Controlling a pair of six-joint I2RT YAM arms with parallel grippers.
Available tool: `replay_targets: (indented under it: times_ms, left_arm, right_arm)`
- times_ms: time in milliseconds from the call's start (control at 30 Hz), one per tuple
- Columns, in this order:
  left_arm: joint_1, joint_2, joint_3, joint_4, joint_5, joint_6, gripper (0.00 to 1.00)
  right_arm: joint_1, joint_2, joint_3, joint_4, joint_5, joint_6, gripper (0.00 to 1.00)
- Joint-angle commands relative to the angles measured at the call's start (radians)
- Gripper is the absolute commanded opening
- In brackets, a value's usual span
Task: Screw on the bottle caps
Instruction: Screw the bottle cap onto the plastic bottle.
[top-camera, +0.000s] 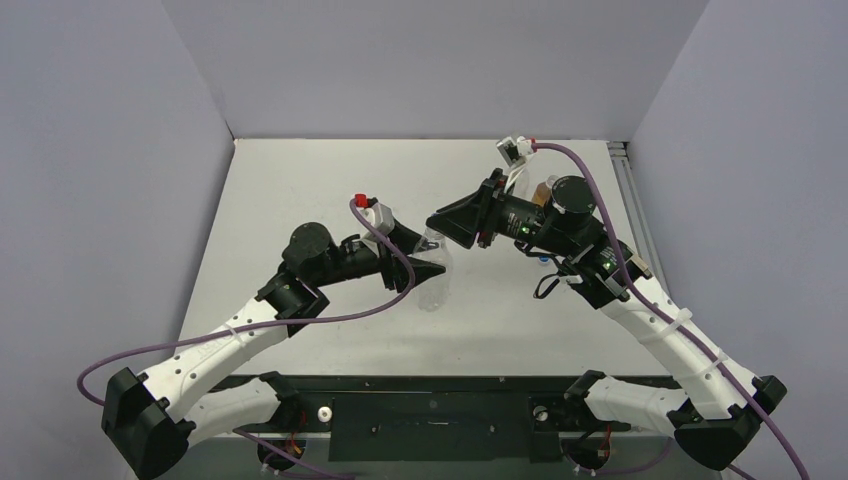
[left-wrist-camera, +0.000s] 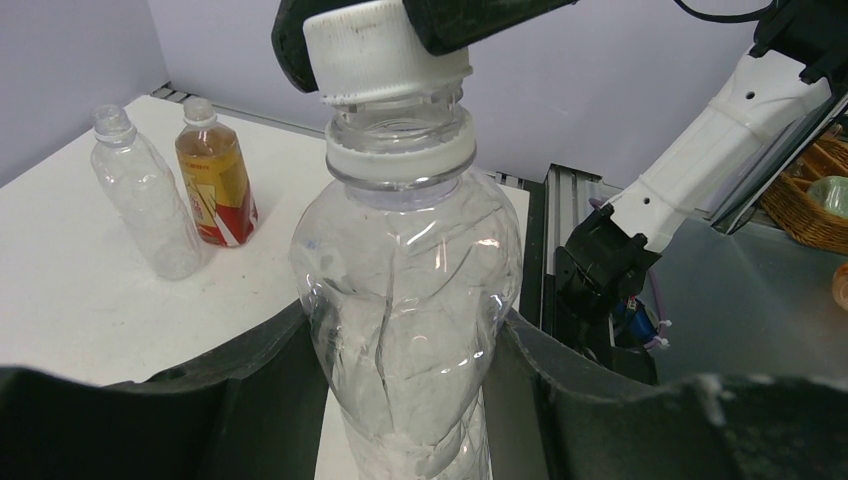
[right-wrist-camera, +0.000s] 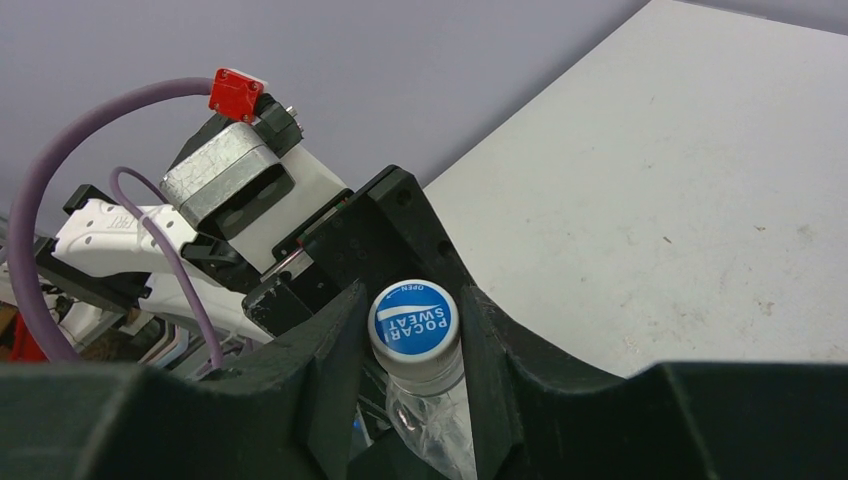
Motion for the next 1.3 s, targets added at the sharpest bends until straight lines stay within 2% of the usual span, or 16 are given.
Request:
replay_targets:
  times_ms: [0, 300, 600, 767, 1033, 1267]
  left_arm:
    - [0.008, 0.001, 0.018, 0.053, 0.02, -0.018, 0.0]
    - [0.024, 0.027, 0.054, 0.023, 0.087, -0.061, 0.0]
    - [0.047, 0.038, 0.089, 0.016, 0.222, -0.136, 0.0]
    - [0.048, 0.023, 0.086, 0.042, 0.226, -0.151, 0.0]
    - [0.048, 0.008, 0.106, 0.024, 0.115, -0.123, 0.0]
    - [0.036, -0.007, 0.129, -0.047, -0.128, -0.02, 0.0]
  right_arm:
    - [0.002, -0.006, 0.001, 0.035, -0.009, -0.022, 0.34]
    - [0.037, -0.008, 0.026, -0.057, 0.042, -0.112, 0.19]
    - [0.103, -0.004, 0.072, -0.177, 0.068, -0.256, 0.13]
    - [0.122, 0.015, 0.084, -0.21, 0.055, -0.272, 0.11]
    - [0.168, 0.052, 0.128, -0.286, 0.201, -0.253, 0.09]
    - [0.229, 0.108, 0.165, -0.34, 0.374, -0.198, 0.07]
